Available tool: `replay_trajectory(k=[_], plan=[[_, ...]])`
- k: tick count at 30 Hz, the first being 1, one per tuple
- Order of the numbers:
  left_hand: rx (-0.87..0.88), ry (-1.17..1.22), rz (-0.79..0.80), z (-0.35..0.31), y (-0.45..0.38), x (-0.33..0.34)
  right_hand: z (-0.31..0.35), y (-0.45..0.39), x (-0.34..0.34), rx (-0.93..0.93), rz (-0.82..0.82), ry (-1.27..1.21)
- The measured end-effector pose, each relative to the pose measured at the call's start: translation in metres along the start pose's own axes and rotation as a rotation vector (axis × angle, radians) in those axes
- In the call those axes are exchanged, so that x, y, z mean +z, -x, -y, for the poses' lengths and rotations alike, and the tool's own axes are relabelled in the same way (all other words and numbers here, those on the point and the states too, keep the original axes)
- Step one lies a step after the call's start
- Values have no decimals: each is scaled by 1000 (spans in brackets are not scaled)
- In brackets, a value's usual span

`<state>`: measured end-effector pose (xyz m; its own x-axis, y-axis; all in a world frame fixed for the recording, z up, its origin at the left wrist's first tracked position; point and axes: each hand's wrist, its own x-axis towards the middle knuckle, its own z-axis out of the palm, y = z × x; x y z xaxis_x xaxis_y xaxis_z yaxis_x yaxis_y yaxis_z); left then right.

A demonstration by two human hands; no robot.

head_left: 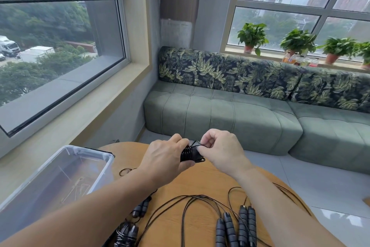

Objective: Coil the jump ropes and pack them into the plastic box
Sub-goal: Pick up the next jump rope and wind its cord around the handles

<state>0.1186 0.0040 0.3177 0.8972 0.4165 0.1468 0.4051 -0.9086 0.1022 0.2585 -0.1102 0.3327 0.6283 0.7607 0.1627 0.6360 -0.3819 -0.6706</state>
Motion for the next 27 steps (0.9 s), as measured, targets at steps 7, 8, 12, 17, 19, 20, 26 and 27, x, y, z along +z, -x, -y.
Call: replay_trajectory(k=[7,8,12,17,19,20,26,27], plan=[[-50,-33,-29,-1,-5,1,1,3,16,-438,-327,588],[-53,-36,-31,0,-6,2,2,3,16,-354,-300,552],[-71,-45,-16,5,-5,4,5,-6,3,50,33,140],[-5,-26,2,9,1,7,-7,-13,-17,65,399,-182],[22,-7,0,10,2,7,-15,-13,-18,108,457,-306],[34,-1,-5,10,2,6,-18,-12,-17,127,465,-379],[43,10,-15,13,1,10,-21,-4,-2,83,321,-382],[33,20,-20,13,0,10,-21,-3,1,52,268,-298]])
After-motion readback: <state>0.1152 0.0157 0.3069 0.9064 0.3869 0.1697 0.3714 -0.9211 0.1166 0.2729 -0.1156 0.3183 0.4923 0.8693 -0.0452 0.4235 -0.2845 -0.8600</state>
